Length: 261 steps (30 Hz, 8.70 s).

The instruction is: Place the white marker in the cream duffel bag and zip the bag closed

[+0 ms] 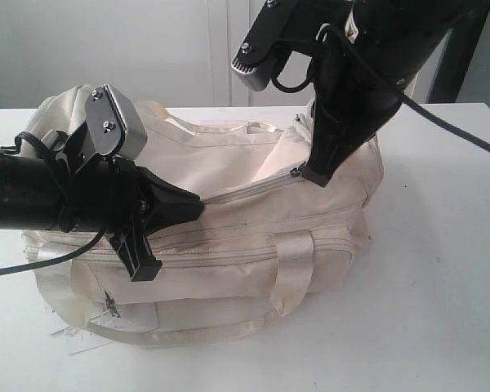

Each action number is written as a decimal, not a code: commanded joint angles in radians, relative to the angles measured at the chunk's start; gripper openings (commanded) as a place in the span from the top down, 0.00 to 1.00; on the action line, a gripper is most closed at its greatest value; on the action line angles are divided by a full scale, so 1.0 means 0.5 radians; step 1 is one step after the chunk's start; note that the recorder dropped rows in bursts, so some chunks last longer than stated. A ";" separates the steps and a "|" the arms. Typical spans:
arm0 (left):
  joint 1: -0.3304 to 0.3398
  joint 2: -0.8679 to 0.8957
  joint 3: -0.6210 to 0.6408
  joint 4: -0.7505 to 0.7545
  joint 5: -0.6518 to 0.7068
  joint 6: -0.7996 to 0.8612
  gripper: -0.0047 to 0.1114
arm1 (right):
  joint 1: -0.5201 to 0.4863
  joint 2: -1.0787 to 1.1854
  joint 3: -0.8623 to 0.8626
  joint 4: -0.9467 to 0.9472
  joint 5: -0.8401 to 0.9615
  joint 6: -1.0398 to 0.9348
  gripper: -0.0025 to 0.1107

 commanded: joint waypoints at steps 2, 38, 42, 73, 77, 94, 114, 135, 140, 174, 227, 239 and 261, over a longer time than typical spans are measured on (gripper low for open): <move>-0.009 -0.019 -0.004 -0.026 0.010 0.110 0.96 | -0.082 -0.024 0.008 -0.108 0.016 0.010 0.98; -0.009 -0.045 -0.004 -0.071 0.031 -0.118 0.48 | -0.305 0.054 0.008 0.267 -0.194 -0.081 0.98; -0.009 -0.284 -0.050 -0.100 -0.115 -0.364 0.31 | -0.305 0.054 0.008 0.365 -0.130 -0.230 0.98; -0.514 0.405 -0.633 -0.331 -0.291 -0.093 0.36 | -0.305 0.050 0.008 0.371 -0.347 -0.312 0.98; -0.514 0.463 -0.645 -0.331 -0.284 -0.093 0.38 | -0.305 0.050 0.008 0.371 -0.352 -0.306 0.98; -0.514 0.493 -0.653 -0.331 -0.298 -0.098 0.96 | -0.305 0.057 0.008 0.371 -0.409 -0.301 0.98; -0.514 0.493 -0.653 -0.331 -0.217 -0.106 0.96 | -0.365 0.151 0.008 0.366 -0.685 -0.301 0.98; -0.514 0.401 -0.653 -0.331 -0.138 -0.097 0.96 | -0.461 0.155 0.005 0.285 -0.927 -0.243 0.98; -0.514 0.401 -0.653 -0.331 -0.099 -0.106 0.96 | -0.475 0.195 0.005 0.281 -0.961 -0.243 0.98; -0.514 0.401 -0.653 -0.331 -0.059 -0.106 0.96 | -0.485 0.474 0.005 0.293 -1.388 -0.147 0.98; -0.514 0.401 -0.653 -0.331 -0.083 -0.113 0.96 | -0.550 0.651 0.005 0.289 -1.803 0.208 0.98; -0.514 0.401 -0.653 -0.331 -0.347 -0.237 0.37 | -0.550 0.480 0.005 0.286 -1.419 0.526 0.75; -0.510 0.120 -0.653 -0.280 -0.798 -0.356 0.53 | -0.550 0.229 0.008 0.335 -0.698 0.527 0.59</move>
